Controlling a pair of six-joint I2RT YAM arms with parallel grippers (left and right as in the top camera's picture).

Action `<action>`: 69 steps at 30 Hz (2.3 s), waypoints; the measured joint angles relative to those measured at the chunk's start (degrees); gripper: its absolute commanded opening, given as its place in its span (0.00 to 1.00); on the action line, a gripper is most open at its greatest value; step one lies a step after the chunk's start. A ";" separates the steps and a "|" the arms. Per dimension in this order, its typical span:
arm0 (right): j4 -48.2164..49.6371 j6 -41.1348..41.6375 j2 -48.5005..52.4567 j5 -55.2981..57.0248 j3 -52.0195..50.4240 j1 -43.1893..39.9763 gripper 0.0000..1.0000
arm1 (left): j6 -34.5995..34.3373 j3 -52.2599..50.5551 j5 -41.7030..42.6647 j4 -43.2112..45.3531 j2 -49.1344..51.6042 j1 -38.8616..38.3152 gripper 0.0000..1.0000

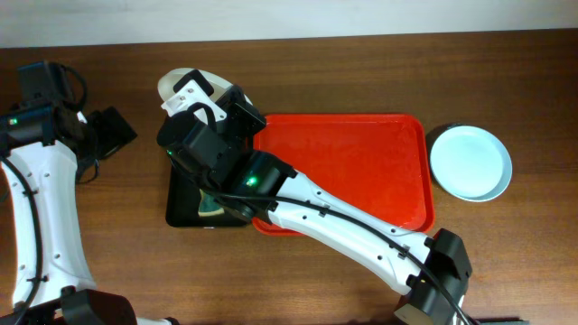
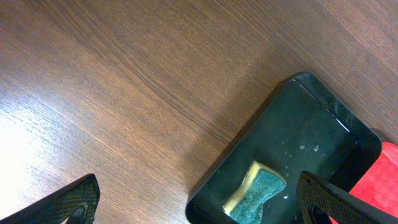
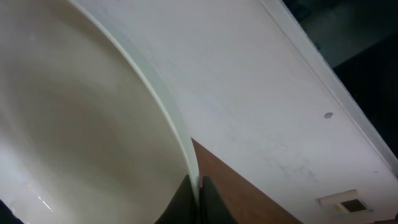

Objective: Clean dirty plates on tray and stack at the side

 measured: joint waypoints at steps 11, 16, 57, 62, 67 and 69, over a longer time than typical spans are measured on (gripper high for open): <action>0.00 0.04 0.00 0.00 0.00 0.00 0.04 | 0.00 0.00 0.00 0.00 0.00 0.00 0.99; 0.00 0.02 0.00 0.00 0.00 0.00 0.04 | 0.00 0.00 0.00 0.00 0.00 0.00 0.99; -19.85 36.17 0.61 -35.87 -1.92 -14.56 0.04 | 0.00 0.00 0.00 -0.02 0.00 0.00 0.99; -21.90 38.53 1.57 -45.53 -2.34 -17.18 0.04 | 0.00 0.00 0.00 0.00 0.00 0.00 0.99; -28.44 39.34 1.60 -48.13 -2.43 -17.27 0.04 | 0.00 0.00 0.00 -0.02 0.00 0.00 0.99; -32.35 39.43 1.60 -48.41 -2.97 -17.27 0.04 | -0.02 0.00 0.02 0.00 0.00 0.00 0.99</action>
